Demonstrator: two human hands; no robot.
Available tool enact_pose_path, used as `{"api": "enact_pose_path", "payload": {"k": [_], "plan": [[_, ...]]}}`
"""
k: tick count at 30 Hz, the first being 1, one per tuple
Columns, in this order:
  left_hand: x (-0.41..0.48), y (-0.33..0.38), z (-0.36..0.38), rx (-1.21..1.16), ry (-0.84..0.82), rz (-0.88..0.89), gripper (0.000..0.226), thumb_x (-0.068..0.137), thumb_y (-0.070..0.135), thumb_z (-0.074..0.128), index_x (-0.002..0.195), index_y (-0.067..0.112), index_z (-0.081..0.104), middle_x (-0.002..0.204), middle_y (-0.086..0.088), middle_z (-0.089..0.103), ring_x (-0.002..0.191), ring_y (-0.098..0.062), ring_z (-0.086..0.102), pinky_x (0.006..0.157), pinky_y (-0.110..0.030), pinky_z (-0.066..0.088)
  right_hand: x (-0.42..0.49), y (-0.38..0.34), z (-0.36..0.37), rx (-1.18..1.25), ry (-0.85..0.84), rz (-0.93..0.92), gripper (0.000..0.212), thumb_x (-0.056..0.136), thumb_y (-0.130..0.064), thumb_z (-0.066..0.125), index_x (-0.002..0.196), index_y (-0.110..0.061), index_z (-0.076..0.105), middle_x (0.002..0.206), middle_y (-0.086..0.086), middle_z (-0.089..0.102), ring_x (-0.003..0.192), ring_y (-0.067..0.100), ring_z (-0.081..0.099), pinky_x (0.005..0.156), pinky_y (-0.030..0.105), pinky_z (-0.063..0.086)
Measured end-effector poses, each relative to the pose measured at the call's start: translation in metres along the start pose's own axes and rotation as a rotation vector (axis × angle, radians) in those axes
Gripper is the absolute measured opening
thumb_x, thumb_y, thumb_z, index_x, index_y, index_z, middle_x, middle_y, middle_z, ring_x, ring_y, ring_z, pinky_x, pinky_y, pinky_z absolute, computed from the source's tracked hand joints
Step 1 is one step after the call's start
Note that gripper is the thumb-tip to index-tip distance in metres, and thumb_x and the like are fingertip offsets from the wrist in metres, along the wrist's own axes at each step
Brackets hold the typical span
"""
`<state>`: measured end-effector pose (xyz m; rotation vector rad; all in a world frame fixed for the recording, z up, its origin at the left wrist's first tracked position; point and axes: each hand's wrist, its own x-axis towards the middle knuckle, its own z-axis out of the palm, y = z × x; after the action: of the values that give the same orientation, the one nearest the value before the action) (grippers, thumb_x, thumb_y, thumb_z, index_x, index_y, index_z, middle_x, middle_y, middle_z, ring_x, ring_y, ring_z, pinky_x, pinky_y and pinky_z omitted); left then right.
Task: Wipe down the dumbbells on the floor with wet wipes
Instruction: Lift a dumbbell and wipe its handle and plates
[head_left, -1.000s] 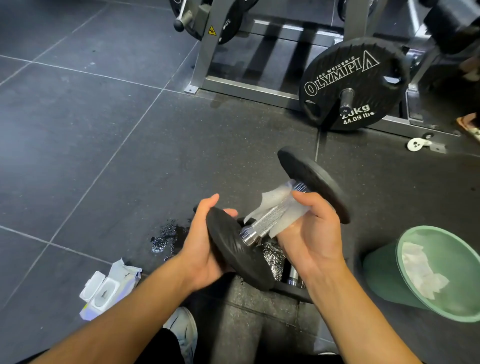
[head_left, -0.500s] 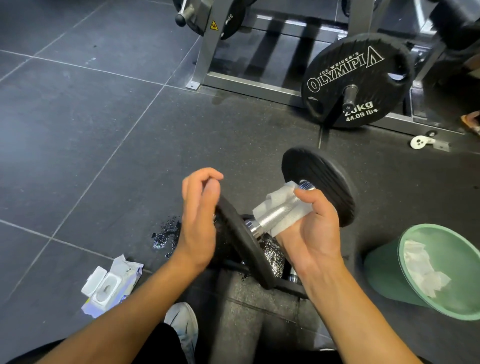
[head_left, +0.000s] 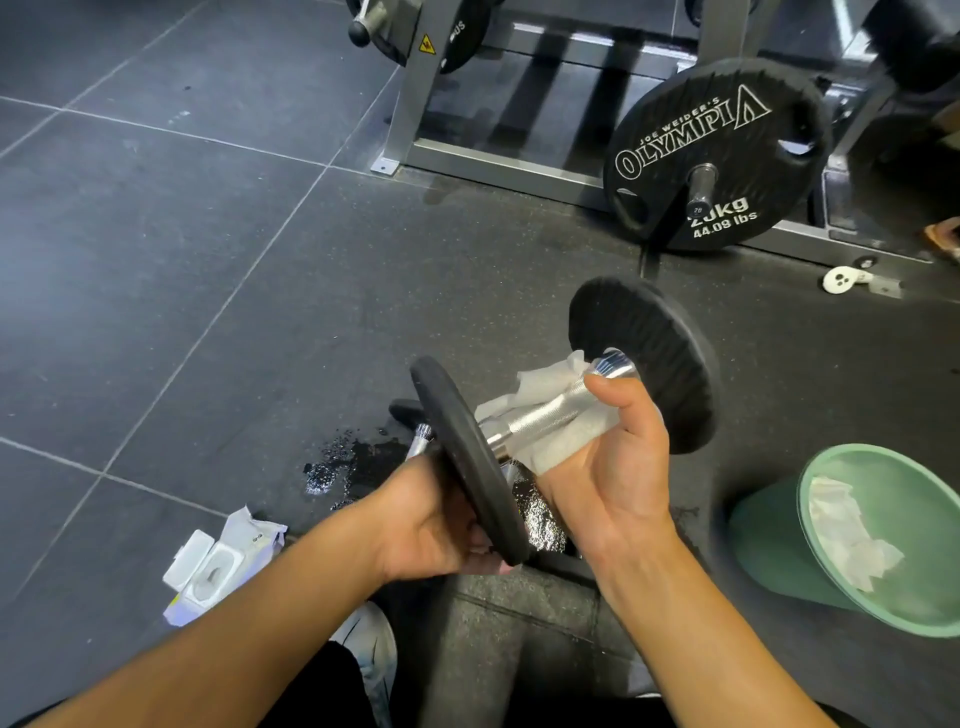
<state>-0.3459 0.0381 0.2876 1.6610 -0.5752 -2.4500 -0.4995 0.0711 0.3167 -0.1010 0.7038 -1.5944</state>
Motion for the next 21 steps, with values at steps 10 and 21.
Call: {"api": "enact_pose_path", "payload": {"k": [10, 21], "plan": [[-0.004, 0.009, 0.024, -0.004, 0.24, 1.043, 0.053, 0.091, 0.067, 0.039, 0.097, 0.017, 0.054, 0.09, -0.008, 0.051, 0.083, -0.021, 0.05, 0.084, -0.034, 0.047, -0.007, 0.003, 0.007, -0.013, 0.047, -0.028, 0.01, 0.087, -0.01, 0.052, 0.096, -0.013, 0.051, 0.083, 0.013, 0.056, 0.088, 0.033, 0.058, 0.089, 0.049, 0.049], [0.0, 0.015, -0.001, -0.07, -0.007, 0.405, 0.064, 0.103, 0.067, 0.028, 0.122, 0.023, 0.07, 0.104, -0.003, 0.079, 0.101, -0.024, 0.074, 0.096, -0.052, 0.055, -0.01, -0.006, 0.013, 0.0, -0.067, -0.009, 0.018, 0.091, -0.015, 0.045, 0.086, -0.006, 0.06, 0.081, 0.017, 0.068, 0.09, 0.043, 0.068, 0.093, 0.054, 0.052]]}}
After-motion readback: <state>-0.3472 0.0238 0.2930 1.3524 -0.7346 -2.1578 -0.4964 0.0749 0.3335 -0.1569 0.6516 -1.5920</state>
